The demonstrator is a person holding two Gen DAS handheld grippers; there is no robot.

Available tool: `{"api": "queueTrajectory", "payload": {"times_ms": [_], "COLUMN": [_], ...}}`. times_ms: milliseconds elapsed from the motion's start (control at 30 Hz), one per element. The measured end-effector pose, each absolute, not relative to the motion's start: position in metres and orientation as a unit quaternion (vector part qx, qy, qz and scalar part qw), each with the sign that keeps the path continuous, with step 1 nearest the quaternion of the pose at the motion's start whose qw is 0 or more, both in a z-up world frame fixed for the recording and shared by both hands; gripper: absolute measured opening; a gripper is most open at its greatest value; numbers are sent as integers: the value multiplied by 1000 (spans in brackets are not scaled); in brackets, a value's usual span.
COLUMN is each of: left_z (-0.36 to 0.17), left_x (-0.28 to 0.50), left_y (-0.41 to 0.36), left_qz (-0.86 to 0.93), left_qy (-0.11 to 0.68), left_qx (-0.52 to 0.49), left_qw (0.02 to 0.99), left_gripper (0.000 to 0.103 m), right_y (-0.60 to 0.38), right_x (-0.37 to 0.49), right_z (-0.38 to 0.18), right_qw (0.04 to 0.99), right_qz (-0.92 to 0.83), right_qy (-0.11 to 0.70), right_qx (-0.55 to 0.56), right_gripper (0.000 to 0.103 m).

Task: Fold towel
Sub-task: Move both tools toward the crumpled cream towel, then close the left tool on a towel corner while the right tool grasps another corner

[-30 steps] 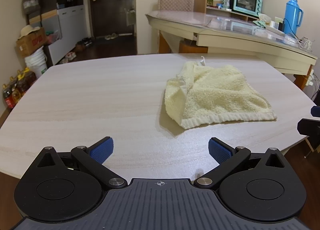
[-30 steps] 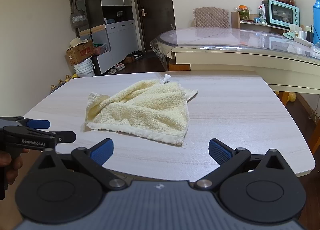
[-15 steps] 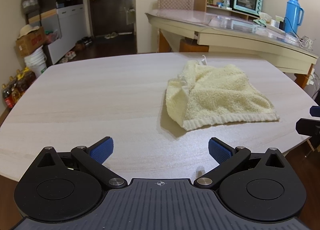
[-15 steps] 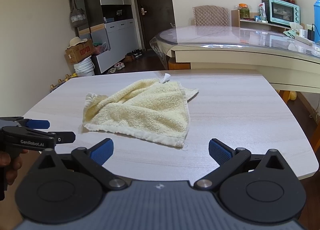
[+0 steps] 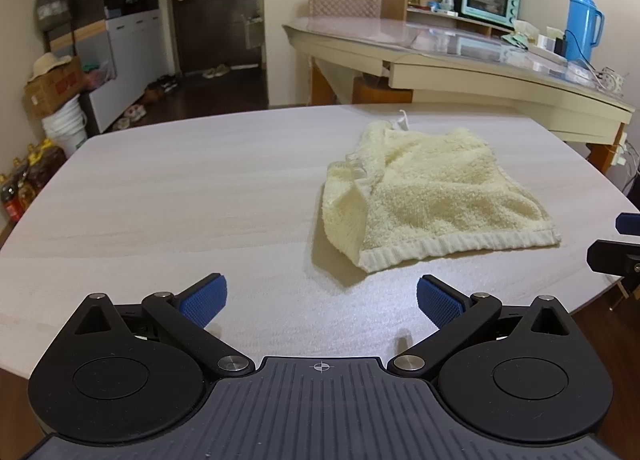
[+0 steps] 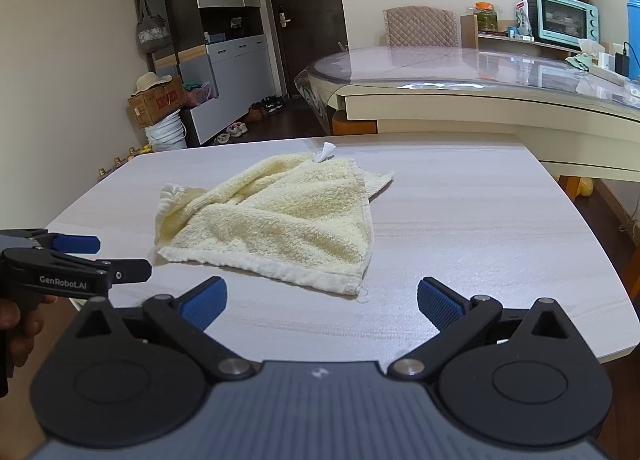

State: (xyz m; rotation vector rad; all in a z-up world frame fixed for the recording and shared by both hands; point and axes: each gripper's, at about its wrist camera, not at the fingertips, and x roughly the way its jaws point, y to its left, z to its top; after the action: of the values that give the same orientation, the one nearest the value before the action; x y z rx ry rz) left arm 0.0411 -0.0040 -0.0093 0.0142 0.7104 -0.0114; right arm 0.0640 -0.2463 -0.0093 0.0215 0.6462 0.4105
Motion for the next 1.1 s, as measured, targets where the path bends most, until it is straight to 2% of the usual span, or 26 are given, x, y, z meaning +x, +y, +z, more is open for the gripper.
{"api": "queueTrajectory", "payload": {"times_ms": [600,800,833,867,933,1000,1067,1100], "left_z": [3,5,4,3,1,-1,-3,-4], "left_x": [70,86,89,92,97,99,101,102], "left_y": [-7,-14,-15,-15,-15,-14,-12,-10], "left_qz": [-48,-64,-66,-66,-68,-71,-78,-84], "left_qy": [311,305,305,308,314,316,321,324], "left_qx": [38,64,69,74,78,77,74,71], "left_qw": [948,948,947,946,944,943,941,940], "left_gripper": [103,97,91,78,69,65,43,35], "right_y": [-237,-241,-242,-242,-243,-243,-242,-242], "right_x": [77,81,82,83,84,87,91,92], "right_z": [-9,-14,-15,-15,-16,-17,-19,-20], "right_qw": [925,923,923,922,921,919,917,916], "right_qz": [231,231,231,232,236,243,249,251], "right_qy": [301,306,306,307,307,308,308,308], "right_qx": [-22,-29,-31,-32,-34,-38,-45,-48], "right_gripper": [102,102,102,102,102,102,99,98]}}
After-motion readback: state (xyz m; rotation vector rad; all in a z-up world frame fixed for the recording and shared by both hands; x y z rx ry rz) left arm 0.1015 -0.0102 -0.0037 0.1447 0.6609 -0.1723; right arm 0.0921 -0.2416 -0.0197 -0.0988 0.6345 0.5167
